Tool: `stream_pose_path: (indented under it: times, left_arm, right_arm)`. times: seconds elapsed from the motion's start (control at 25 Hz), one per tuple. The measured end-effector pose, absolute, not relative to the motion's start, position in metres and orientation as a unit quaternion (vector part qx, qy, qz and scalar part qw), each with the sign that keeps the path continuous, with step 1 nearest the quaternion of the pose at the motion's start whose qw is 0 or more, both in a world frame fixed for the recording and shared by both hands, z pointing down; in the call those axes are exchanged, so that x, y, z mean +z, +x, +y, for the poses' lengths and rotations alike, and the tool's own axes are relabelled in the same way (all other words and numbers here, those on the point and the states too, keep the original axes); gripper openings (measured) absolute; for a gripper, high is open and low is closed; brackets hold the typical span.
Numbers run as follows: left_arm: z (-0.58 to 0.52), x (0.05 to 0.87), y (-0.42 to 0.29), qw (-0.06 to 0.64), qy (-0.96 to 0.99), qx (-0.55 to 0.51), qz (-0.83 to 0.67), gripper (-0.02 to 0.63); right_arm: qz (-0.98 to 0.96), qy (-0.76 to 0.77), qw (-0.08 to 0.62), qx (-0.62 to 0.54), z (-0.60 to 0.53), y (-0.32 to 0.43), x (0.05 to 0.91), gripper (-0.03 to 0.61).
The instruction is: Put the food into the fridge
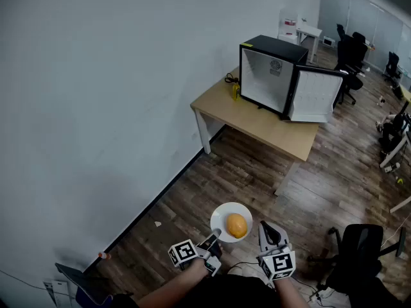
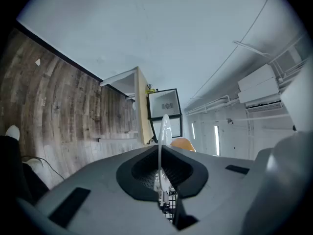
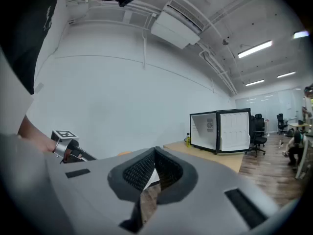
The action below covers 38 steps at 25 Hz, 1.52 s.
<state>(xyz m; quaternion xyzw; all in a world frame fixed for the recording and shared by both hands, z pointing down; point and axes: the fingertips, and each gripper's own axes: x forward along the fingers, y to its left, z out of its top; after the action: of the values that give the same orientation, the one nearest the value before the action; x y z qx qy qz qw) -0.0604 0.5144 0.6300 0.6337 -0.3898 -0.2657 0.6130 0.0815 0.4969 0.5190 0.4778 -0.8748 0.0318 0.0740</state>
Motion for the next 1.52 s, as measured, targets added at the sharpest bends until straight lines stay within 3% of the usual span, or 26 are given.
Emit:
stream_pose_path:
  times: [0.68, 1.52]
  left_arm:
    - [0.458, 0.64, -0.063, 0.623, 0.623, -0.268, -0.389, 0.02]
    - [0.197, 0.629, -0.101, 0.625, 0.649, -0.241, -0.361, 0.021]
  right_arm:
    - [-0.865, 0.494, 0.054, 0.071, 0.441, 0.089, 0.537, 0.06]
    - [-0.799, 0.578, 0.11, 0.127, 0.203, 0.084, 0.564, 0.06]
